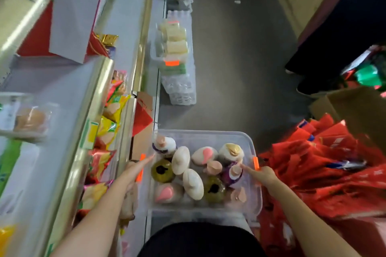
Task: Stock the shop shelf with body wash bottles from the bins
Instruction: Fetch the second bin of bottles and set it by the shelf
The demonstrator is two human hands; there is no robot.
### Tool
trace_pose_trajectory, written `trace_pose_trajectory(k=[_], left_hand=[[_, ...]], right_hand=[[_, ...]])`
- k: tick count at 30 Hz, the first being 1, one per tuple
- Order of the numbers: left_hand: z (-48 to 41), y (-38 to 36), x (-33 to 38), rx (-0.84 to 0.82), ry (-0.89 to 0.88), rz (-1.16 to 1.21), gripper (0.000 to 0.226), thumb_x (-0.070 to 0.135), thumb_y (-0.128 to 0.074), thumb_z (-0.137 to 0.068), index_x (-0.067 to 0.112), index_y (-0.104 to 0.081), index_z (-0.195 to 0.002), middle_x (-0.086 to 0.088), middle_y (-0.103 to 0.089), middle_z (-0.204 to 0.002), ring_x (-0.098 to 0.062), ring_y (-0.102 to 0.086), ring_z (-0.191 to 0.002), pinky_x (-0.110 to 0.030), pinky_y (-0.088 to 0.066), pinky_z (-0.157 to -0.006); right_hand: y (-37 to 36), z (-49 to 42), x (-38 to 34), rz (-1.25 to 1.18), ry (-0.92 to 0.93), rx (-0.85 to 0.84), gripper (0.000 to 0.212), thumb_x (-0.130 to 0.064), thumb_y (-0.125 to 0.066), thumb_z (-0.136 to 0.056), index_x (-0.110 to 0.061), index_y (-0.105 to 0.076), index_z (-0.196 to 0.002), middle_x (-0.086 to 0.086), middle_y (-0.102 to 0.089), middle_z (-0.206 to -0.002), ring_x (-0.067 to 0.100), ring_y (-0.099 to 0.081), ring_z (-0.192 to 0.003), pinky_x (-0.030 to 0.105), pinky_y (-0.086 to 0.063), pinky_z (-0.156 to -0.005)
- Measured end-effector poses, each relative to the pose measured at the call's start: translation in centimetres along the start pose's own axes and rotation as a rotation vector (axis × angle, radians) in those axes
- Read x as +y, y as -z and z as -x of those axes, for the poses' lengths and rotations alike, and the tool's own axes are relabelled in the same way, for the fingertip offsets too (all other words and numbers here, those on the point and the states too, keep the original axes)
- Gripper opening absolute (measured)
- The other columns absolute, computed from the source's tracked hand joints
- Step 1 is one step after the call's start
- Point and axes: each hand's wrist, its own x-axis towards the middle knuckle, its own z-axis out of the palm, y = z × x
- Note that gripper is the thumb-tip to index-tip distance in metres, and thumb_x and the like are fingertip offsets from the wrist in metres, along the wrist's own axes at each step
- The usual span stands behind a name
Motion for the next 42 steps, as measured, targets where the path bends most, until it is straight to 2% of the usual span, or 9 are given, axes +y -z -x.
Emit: trace_pose_trajectory(k=[4, 9, 12, 18, 25, 30, 35, 39, 42], left_hand=[[-3.7, -2.9, 6.8, 0.01, 0.008, 0.0, 0.075, 0.056, -0.077, -0.07, 0.018, -0.054, -0.13, -0.001, -0.057, -0.125, -0.021, -0.053, -0.117, -0.04, -0.044, -0.1], [-11.1, -7.8, 13.3, -0.024, 0.068, 0.025, 0.106, 0.075, -0.077, -0.047, 0.026, -0.047, -0.136, 0.009, -0.045, -0.134, -0.025, -0.046, -0.126, -0.048, -0.041, -0.103], [-15.7, -11.8, 17.4, -0.01, 0.127, 0.027, 0.133, 0.079, -0.078, -0.022, 0.021, -0.047, -0.138, -0.002, -0.053, -0.136, -0.023, -0.048, -0.125, -0.046, -0.04, -0.105], [-23.3, -18.5, 29.6, 0.001, 0.153, 0.025, 0.118, 0.078, -0.08, -0.027, 0.016, -0.054, -0.124, -0.007, -0.059, -0.123, -0.022, -0.057, -0.111, -0.046, -0.049, -0.096], [-33.0, -25.6, 40.8, -0.114, 0.128, -0.009, 0.121, 0.077, -0.081, -0.032, 0.017, -0.051, -0.132, 0.0, -0.059, -0.128, -0.017, -0.056, -0.114, -0.039, -0.044, -0.101], [-37.1, -31.1, 51.6, -0.141, 0.11, -0.042, 0.083, 0.062, -0.08, -0.059, 0.019, -0.057, -0.125, -0.001, -0.064, -0.119, -0.018, -0.059, -0.107, -0.031, -0.048, -0.077], [-44.0, -35.0, 62.1, -0.113, 0.077, -0.012, 0.055, 0.05, -0.077, -0.071, 0.011, -0.065, -0.108, -0.007, -0.069, -0.091, -0.02, -0.064, -0.084, -0.031, -0.05, -0.074], [-48.0, -35.8, 67.2, -0.062, 0.106, 0.008, 0.098, 0.073, -0.079, -0.045, 0.016, -0.053, -0.12, -0.008, -0.06, -0.112, -0.024, -0.057, -0.105, -0.041, -0.044, -0.1], [-51.7, -35.2, 68.4, -0.037, 0.178, 0.041, 0.122, 0.08, -0.077, -0.023, 0.013, -0.052, -0.122, -0.01, -0.061, -0.115, -0.027, -0.057, -0.108, -0.046, -0.042, -0.103]], right_hand=[[2.8, -4.5, -5.6, 0.004, 0.023, -0.003, 0.062, -0.058, -0.072, -0.071, -0.001, -0.062, -0.091, 0.005, -0.059, -0.074, 0.016, -0.058, -0.067, 0.024, -0.046, -0.056], [8.2, -13.1, -13.8, -0.005, 0.044, -0.048, 0.053, -0.052, -0.069, -0.078, -0.005, -0.056, -0.098, 0.004, -0.055, -0.08, 0.016, -0.055, -0.071, 0.025, -0.044, -0.057], [12.5, -19.4, -19.0, 0.015, 0.062, -0.08, 0.056, -0.05, -0.071, -0.077, -0.004, -0.057, -0.104, 0.006, -0.058, -0.088, 0.018, -0.059, -0.079, 0.024, -0.046, -0.057], [21.9, -27.1, -28.2, -0.016, 0.013, -0.052, 0.061, -0.054, -0.072, -0.074, -0.006, -0.051, -0.107, 0.008, -0.057, -0.093, 0.02, -0.058, -0.08, 0.025, -0.045, -0.054], [30.1, -35.1, -34.9, -0.035, -0.052, -0.004, 0.057, -0.049, -0.074, -0.074, -0.005, -0.053, -0.105, 0.007, -0.054, -0.085, 0.017, -0.056, -0.073, 0.025, -0.044, -0.054], [33.5, -41.2, -39.8, -0.08, -0.089, 0.035, 0.057, -0.048, -0.075, -0.073, -0.004, -0.053, -0.103, 0.008, -0.055, -0.087, 0.019, -0.057, -0.077, 0.026, -0.045, -0.057], [37.6, -47.2, -47.7, -0.088, -0.121, 0.054, 0.061, -0.053, -0.074, -0.071, -0.006, -0.053, -0.104, 0.008, -0.056, -0.087, 0.019, -0.058, -0.077, 0.025, -0.047, -0.056], [41.3, -51.8, -55.6, -0.045, -0.086, 0.068, 0.063, -0.058, -0.072, -0.069, -0.006, -0.058, -0.103, 0.009, -0.06, -0.089, 0.02, -0.061, -0.079, 0.025, -0.05, -0.06], [43.2, -54.6, -61.7, -0.008, -0.039, 0.026, 0.058, -0.054, -0.074, -0.071, -0.006, -0.061, -0.1, 0.01, -0.063, -0.091, 0.019, -0.062, -0.081, 0.025, -0.052, -0.063]])
